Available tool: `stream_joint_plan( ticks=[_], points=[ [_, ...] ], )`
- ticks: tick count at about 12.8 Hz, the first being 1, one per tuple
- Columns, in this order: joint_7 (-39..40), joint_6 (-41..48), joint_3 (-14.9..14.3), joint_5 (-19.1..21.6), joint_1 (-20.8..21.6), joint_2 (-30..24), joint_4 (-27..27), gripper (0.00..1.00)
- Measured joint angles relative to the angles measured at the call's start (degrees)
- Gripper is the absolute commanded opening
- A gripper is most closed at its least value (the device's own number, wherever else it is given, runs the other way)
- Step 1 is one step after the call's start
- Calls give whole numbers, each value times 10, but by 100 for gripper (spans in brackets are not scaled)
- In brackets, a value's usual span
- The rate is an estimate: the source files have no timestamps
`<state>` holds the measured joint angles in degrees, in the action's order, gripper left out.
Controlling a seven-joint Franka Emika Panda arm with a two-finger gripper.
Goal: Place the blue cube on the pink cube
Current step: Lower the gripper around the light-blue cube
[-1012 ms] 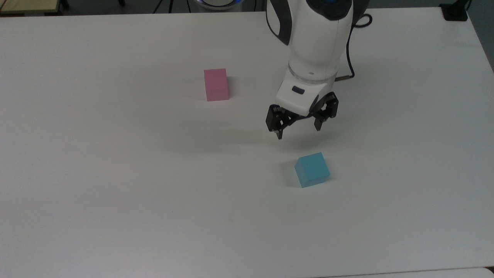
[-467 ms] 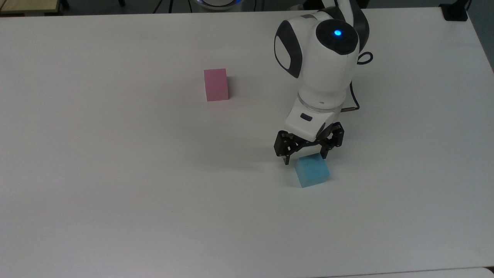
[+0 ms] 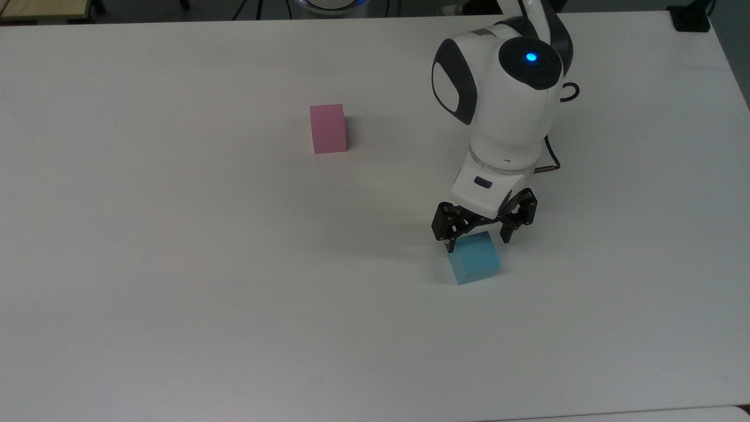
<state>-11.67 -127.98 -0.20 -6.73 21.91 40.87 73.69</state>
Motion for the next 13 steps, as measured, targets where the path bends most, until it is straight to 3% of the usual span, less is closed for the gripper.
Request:
stream_joint_plan(
  ticks=[2, 4, 6, 13],
  points=[
    [0, -16, 0, 0, 3, 11, -1, 100],
    [0, -21, -1, 0, 4, 18, -2, 82],
    [-1, -32, -2, 0, 5, 26, -2, 71],
    [-3, -31, -10, 0, -3, 5, -26, 67]
  ],
)
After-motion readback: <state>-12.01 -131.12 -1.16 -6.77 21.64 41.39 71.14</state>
